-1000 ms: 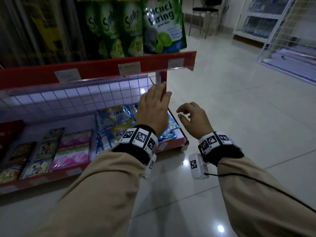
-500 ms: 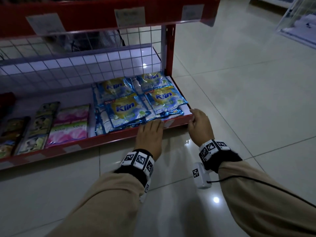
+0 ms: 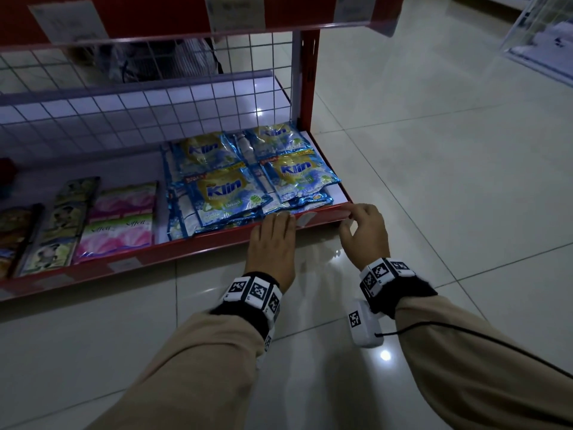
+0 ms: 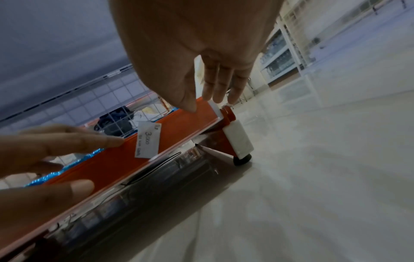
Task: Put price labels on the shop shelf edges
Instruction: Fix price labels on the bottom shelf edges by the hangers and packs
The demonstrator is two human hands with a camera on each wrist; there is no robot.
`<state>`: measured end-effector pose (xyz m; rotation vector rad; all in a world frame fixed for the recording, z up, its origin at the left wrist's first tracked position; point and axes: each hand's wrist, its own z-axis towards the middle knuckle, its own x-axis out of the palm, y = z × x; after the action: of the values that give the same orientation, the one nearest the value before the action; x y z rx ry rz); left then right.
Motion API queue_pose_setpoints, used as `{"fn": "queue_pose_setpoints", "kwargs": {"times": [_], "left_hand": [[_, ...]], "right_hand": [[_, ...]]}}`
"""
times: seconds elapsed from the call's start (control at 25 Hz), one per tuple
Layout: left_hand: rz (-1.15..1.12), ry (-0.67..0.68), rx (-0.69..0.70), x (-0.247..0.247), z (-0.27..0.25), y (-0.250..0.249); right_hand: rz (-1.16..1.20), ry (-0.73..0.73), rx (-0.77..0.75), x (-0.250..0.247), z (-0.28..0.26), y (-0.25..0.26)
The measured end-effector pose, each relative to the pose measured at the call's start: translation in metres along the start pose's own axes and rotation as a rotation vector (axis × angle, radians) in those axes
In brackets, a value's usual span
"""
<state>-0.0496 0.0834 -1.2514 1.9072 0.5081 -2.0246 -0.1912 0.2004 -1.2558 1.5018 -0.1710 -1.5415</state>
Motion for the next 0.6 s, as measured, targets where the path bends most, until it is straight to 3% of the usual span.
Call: {"fn": "queue_pose_setpoints", "kwargs": {"times": [0.08,0.2,0.36,0.6], "left_hand": [[0.005,-0.004,-0.023,0.0,-0.001,0.001],[0.013,-0.014,-0.033,-0.001,-0.002,0.004],[0.035,-0.04,-0.025,-0.002,-0.002,0.006],[0.034,-0.088,-0.009,-0.007,0.003,0.007]], "right_hand": [[-0.217,0.073,-0.041,0.0,0.003,0.0],[-0.388,0.062,-0.139,0.0,0.007,0.005],[-0.322,0.115,-0.29,0.006,0.014,0.014],[-0.272,0.151,-0.33,0.015,0.019,0.021]]}}
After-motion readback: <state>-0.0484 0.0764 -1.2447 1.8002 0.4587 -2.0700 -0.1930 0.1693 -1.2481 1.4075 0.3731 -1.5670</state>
